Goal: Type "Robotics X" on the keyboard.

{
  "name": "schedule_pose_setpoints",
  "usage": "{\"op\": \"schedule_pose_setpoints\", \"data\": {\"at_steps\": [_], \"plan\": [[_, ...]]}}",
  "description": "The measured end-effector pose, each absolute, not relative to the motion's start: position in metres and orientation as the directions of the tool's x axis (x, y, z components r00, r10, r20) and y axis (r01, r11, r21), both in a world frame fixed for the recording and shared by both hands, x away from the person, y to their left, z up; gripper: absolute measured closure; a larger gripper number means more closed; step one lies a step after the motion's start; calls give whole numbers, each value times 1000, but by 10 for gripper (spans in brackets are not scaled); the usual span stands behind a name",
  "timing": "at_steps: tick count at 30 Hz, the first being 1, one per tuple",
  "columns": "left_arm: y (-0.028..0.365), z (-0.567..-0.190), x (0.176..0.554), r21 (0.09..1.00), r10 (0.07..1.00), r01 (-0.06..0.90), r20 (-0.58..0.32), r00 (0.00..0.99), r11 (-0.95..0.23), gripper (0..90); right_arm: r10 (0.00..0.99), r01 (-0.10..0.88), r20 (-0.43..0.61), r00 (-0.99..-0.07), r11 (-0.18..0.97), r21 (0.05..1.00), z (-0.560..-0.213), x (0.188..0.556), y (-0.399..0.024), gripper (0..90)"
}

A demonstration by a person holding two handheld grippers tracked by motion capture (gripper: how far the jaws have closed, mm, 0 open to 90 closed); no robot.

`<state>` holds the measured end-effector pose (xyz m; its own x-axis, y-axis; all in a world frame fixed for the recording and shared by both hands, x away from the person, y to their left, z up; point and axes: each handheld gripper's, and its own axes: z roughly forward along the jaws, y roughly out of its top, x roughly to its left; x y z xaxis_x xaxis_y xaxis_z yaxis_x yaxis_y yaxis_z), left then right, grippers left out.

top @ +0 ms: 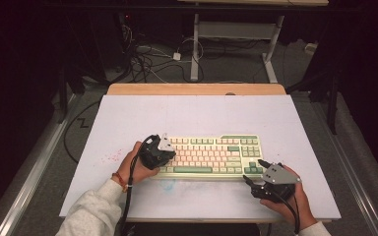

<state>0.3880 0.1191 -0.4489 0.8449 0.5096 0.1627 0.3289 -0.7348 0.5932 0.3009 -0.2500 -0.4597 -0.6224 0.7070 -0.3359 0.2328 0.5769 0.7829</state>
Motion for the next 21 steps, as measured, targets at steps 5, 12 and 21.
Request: {"op": "schedule_pose_setpoints", "data": {"at_steps": [5,12,21], "plan": [[120,-449,388,593,511,330,163,844,-735,845,705,231,-339,-623,579,782,-460,301,-250,302],[119,-449,387,591,511,329,167,843,-737,844,704,231,-339,-623,580,781,-460,301,-250,302],[119,-449,387,590,514,330,173,840,-737,842,703,234,-337,-626,581,779,-460,301,-249,304]]}}
